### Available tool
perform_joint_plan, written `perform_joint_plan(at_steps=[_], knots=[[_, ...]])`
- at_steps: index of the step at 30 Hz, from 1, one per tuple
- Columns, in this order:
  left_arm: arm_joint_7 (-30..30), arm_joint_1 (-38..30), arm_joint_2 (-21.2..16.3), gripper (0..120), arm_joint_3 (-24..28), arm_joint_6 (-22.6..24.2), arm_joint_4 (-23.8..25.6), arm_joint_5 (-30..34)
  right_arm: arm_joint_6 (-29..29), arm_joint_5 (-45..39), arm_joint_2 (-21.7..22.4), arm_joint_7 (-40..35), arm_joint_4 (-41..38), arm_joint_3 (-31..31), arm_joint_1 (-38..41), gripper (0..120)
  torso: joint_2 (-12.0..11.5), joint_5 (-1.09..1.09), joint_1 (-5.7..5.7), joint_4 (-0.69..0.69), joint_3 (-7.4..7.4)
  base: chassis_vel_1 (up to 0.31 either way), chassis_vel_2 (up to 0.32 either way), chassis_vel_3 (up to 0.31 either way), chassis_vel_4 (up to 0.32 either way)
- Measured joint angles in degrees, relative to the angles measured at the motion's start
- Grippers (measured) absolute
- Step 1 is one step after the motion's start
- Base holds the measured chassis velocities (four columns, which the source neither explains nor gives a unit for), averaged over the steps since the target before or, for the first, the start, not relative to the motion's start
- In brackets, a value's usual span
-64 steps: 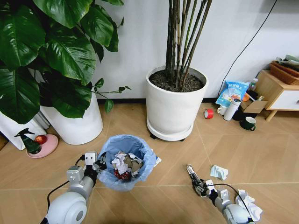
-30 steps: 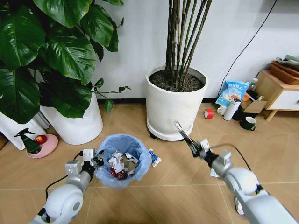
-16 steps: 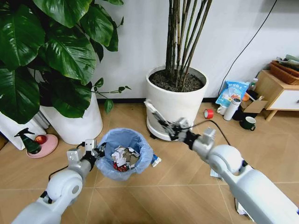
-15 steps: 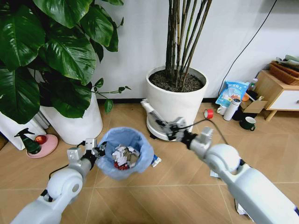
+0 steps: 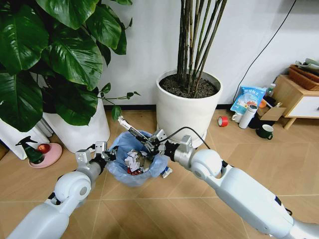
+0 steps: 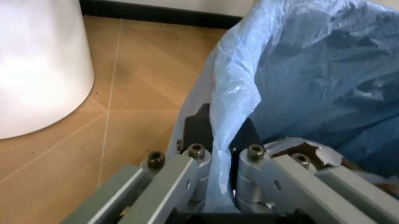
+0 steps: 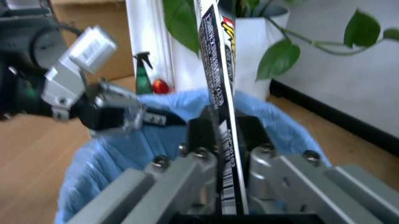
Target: Pick up the trash bin and place the garbage on the floor into it.
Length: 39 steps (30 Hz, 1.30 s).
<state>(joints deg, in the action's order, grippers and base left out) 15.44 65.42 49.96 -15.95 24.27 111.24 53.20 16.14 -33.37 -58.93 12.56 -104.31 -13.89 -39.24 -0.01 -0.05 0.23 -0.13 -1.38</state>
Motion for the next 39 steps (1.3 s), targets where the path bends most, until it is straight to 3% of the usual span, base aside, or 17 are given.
perform_joint_plan(at_steps=[4, 6, 8, 14, 16, 18, 20, 22, 24, 28, 34, 39], knots=[[-0.1, -0.1, 0.1, 0, -0.1, 0.0, 0.0, -0.1, -0.1, 1.0, -1.0, -1.2, 1.7, -1.0, 0.2, 25, 0.0, 0.00, 0.00, 0.00, 0.00, 0.000, 0.000, 0.000, 0.000], [-0.1, -0.1, 0.1, 0, -0.1, 0.0, 0.0, -0.1, -0.2, 1.1, -1.0, -1.3, 1.9, -1.1, 0.2, 26, 0.0, 0.00, 0.00, 0.00, 0.00, 0.000, 0.000, 0.000, 0.000], [-0.1, -0.1, 0.2, 0, -0.3, -0.2, 0.0, -0.3, -0.4, 1.4, -1.0, -1.6, 2.4, -1.2, 0.0, 40, 0.0, 0.00, 0.00, 0.00, 0.00, 0.000, 0.000, 0.000, 0.000], [-0.1, 0.0, 0.2, 0, -0.4, -0.3, 0.2, -0.5, -0.8, 1.5, -1.1, -1.8, 2.6, -1.1, -0.2, 57, 0.0, 0.00, 0.00, 0.00, 0.00, 0.000, 0.000, 0.000, 0.000], [0.0, 0.1, 0.4, 0, -0.6, -0.3, 0.1, -0.8, -1.0, 1.4, -1.5, -2.5, 2.3, -0.3, -0.3, 68, 0.0, 0.00, 0.00, -0.01, 0.00, 0.000, 0.000, 0.000, 0.000], [0.0, 0.1, 0.4, 0, -0.7, -0.4, 0.1, -1.0, -1.0, 1.3, -1.6, -2.8, 2.1, 0.0, -0.3, 70, 0.0, 0.00, 0.00, -0.01, 0.00, 0.000, 0.000, 0.000, 0.000], [-0.3, 0.7, 0.4, 0, -1.6, -0.7, -0.4, -2.1, -0.7, 0.9, -2.0, -4.9, 1.4, 2.9, -0.4, 83, 0.0, 0.00, -0.01, 0.01, 0.01, 0.000, 0.000, 0.000, 0.000], [-0.3, 0.7, 0.4, 0, -1.6, -0.7, -0.4, -2.1, -0.6, 0.9, -2.0, -5.1, 1.4, 3.3, -0.5, 83, 0.0, 0.00, -0.01, 0.01, 0.01, 0.000, 0.000, 0.000, 0.000], [-0.4, 1.1, 0.3, 0, -2.4, -0.9, -0.7, -2.5, 0.1, 0.8, -1.9, -6.6, 1.5, 6.8, -1.6, 96, 0.0, 0.00, 0.00, 0.01, 0.00, 0.000, 0.000, 0.000, 0.000], [-0.7, 1.8, 0.1, 0, -4.2, -1.2, -1.1, -2.9, 0.2, 1.2, -0.4, -8.0, 5.2, 13.3, -6.4, 100, 0.0, 0.01, -0.01, -0.01, 0.01, 0.000, 0.000, 0.000, 0.000], [-1.5, 2.4, -0.8, 0, -5.3, -1.2, -1.2, -3.2, -0.2, 1.2, 0.4, -9.2, 11.6, 15.2, -11.3, 100, 0.0, 0.01, -0.01, -0.03, 0.01, 0.000, 0.000, 0.000, 0.000], [-1.4, 2.5, -0.8, 0, -5.5, -1.4, -1.2, -3.0, -2.7, 3.8, -3.6, -7.1, 21.4, 14.2, -12.7, 100, 0.0, 0.00, -0.01, -0.01, 0.01, 0.000, 0.000, 0.000, 0.000]])
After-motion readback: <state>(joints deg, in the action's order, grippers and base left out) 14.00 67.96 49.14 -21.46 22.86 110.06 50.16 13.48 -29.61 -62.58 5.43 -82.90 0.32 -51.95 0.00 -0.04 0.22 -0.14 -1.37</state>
